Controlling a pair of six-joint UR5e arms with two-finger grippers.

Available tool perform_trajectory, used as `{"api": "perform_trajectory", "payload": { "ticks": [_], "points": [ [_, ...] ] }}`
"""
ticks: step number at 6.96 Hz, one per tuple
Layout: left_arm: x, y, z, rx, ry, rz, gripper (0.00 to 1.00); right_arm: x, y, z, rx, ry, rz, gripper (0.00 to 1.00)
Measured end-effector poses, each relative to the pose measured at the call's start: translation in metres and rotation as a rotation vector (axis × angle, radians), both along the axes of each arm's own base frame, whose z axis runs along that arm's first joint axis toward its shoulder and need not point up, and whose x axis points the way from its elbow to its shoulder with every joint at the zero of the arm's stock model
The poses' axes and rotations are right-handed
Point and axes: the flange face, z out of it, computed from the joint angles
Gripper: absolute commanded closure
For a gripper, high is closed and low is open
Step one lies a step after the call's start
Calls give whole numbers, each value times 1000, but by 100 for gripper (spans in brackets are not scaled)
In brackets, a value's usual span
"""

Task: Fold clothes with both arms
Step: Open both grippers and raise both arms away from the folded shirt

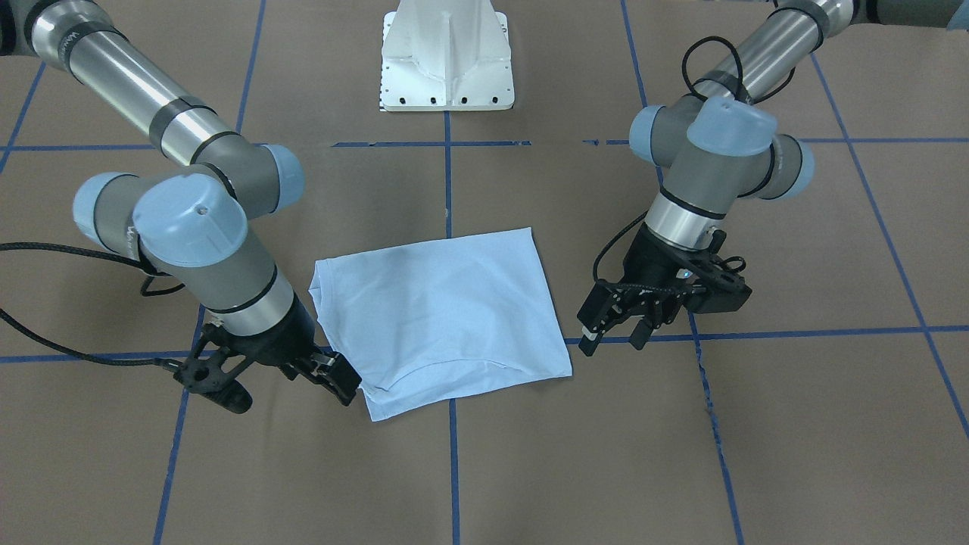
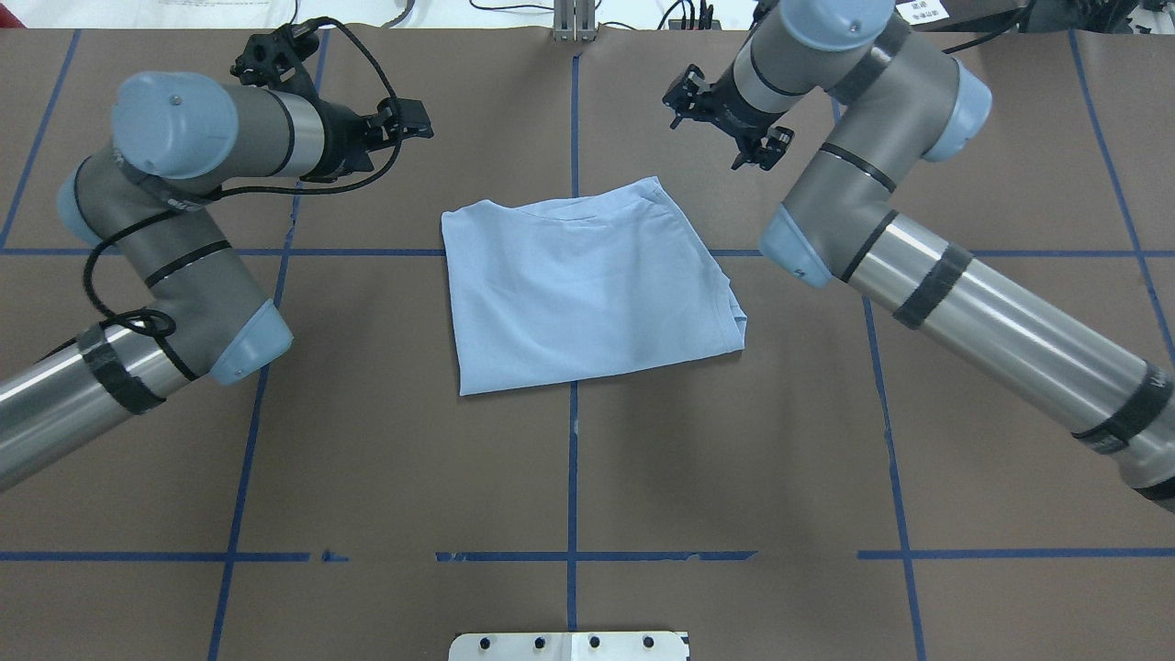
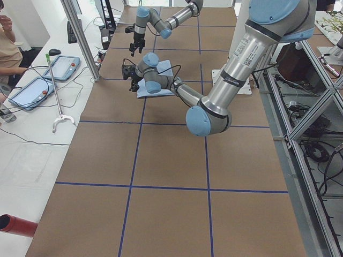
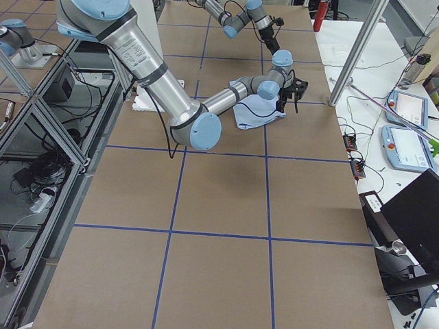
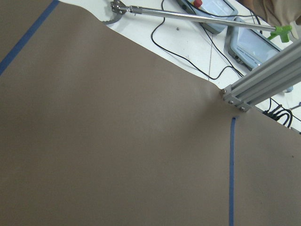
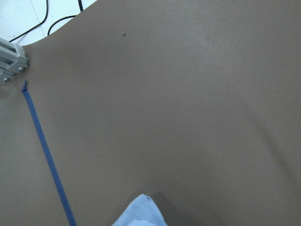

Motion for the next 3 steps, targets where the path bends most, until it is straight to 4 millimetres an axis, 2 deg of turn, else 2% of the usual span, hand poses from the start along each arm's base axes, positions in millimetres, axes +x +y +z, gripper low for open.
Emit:
{"api": "perform_trajectory", "payload": {
  "ticks": [1,2,3],
  "points": [
    [-35,11,18,83,-58,65,0,39,2,42,39,39,-33,0],
    [-85,9,50,159,-141,123,0,94,-2,99,123,118,-100,0],
    [-145,3,87,230,-231,171,0,163,-6,153,195,186,-173,0]
  ]
}}
